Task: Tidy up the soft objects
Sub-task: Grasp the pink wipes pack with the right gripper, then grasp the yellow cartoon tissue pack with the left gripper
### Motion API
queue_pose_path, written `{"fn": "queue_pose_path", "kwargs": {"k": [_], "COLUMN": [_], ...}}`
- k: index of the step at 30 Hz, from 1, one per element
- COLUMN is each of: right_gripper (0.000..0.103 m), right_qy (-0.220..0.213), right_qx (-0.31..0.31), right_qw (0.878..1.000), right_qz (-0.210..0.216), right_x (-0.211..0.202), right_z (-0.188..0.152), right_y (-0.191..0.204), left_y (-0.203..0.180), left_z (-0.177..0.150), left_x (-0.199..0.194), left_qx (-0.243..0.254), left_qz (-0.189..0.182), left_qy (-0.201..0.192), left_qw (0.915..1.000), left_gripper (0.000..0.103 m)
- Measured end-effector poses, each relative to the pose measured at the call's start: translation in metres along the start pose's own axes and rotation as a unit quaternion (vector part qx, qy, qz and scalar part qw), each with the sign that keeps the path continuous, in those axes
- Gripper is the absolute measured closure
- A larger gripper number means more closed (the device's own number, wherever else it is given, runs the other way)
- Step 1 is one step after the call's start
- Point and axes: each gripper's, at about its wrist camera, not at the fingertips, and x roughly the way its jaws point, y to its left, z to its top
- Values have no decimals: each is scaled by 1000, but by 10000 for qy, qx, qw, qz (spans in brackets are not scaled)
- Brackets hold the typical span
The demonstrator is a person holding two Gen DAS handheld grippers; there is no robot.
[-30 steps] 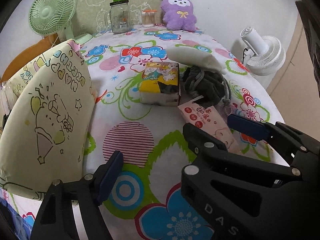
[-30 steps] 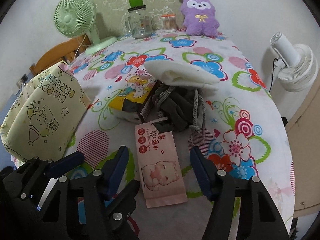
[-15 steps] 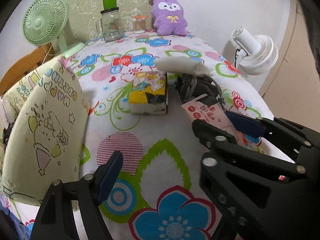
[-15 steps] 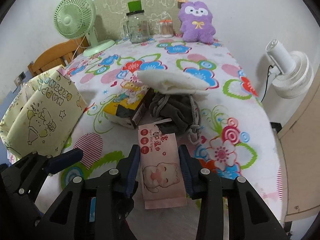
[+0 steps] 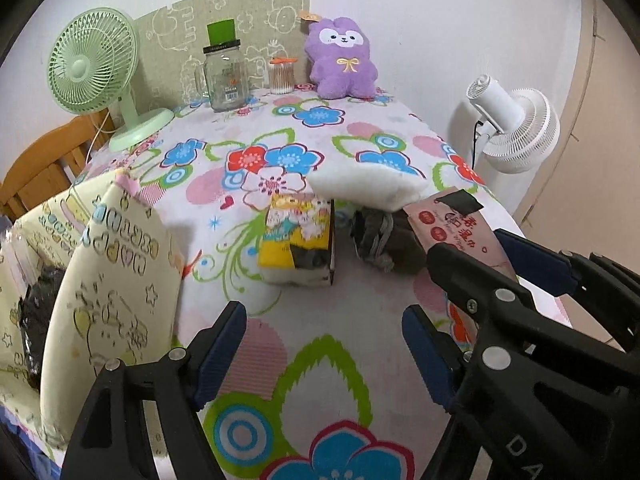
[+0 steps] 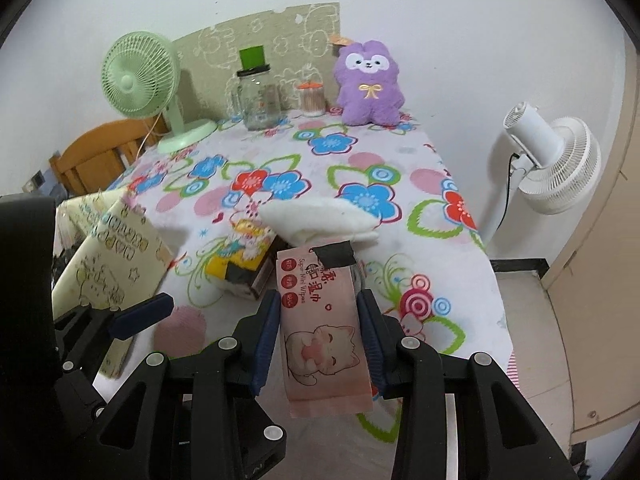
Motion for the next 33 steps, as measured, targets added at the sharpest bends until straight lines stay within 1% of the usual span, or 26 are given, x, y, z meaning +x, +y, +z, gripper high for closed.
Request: {"fn": "queue_pose_path", "kwargs": {"k": [6,11,15,22,27,31,33], "right_gripper": [61,61,61,61,61,61,61], "right_qy": [-84,-139,-164,-77,-15,64,79], "right_qx": [188,248,323,372,389,402,401], "right_qw": [9998,9995,9993,9992,9991,9990,9990], "right_qz": [-13,-131,-132,-138,-175,-188,-194], "right_x": [6,14,23,40,48,53,55], "right_z": [10,20,26,32,33,32,32], "right_y": [-7,-11,-13,-14,-14,-14,-14], "left_y": [1,3,5,11,13,15,15], "left_z": [14,24,32,36,36,35,35], "left_x": [8,19,28,44,53,60,60], "left_qx": [-155,-236,-265,-346,-359,-378,-393], "left_qz": [70,165,290,239,210,199,189], "left_qy": [-13,21,25,209,316,413,418], "left_qw": [9999,9996,9992,9989,9986,9982,9982], "left_gripper": [21,22,23,28,35,48,50]}}
